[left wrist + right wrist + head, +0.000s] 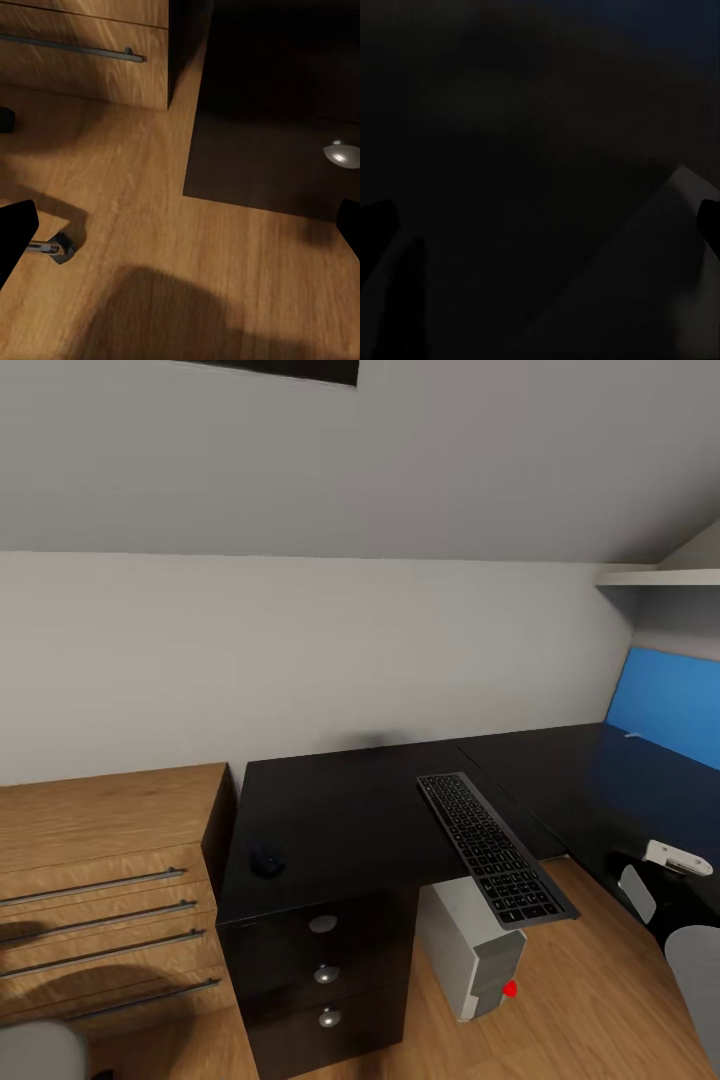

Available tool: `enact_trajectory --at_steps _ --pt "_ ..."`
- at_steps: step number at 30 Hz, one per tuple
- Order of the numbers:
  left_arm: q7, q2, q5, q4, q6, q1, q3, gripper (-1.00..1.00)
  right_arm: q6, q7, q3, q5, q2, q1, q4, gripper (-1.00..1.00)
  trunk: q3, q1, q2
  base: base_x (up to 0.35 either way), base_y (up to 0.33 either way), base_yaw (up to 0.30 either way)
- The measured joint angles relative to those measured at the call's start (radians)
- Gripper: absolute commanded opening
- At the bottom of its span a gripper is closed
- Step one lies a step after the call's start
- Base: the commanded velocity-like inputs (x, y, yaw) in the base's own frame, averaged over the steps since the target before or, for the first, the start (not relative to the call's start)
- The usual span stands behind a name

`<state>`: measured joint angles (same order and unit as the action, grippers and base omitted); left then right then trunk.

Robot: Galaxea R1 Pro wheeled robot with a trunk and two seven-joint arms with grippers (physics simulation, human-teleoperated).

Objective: In the bedroom, organize the workspace by keeping the computer under the desk, ensuring the monitor is on the desk, placing the keyboard on the desk next to the monitor, placing the mouse on the desk next to the keyboard, moving the folder from the swivel chair onto the desk next to the mouse, stacking the notebook on top of the folder with the pen on top of the notebook, and positioning the swivel chair next to the desk.

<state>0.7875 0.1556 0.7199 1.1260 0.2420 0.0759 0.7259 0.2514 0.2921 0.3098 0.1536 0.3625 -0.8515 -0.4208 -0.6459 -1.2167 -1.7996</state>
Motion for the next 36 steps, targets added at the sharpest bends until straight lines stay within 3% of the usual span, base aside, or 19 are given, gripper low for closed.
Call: enact_trajectory --at_steps 16,17,18,36 --pt "0.000 0.000 0.000 0.000 0.000 0.000 0.000 1.00 0.001 -0.001 0.000 0.006 0.001 0.000 -0.001 1.00 0.000 0.000 0.000 0.000 0.000 0.000" --pt "0.000 0.000 0.000 0.000 0.000 0.000 0.000 1.00 0.004 0.001 0.001 0.084 0.001 0.000 -0.021 1.00 0.000 0.000 0.000 0.000 0.000 0.000" --pt "0.000 0.000 0.000 0.000 0.000 0.000 0.000 1.00 0.003 0.001 0.001 0.088 0.001 0.000 -0.022 1.00 0.000 0.000 0.000 0.000 0.000 0.000" --pt "0.000 0.000 0.002 -0.004 -0.001 0.000 0.002 1.00 0.004 0.001 0.001 0.089 0.001 0.000 -0.022 1.00 0.000 0.000 0.000 0.000 0.000 0.000"
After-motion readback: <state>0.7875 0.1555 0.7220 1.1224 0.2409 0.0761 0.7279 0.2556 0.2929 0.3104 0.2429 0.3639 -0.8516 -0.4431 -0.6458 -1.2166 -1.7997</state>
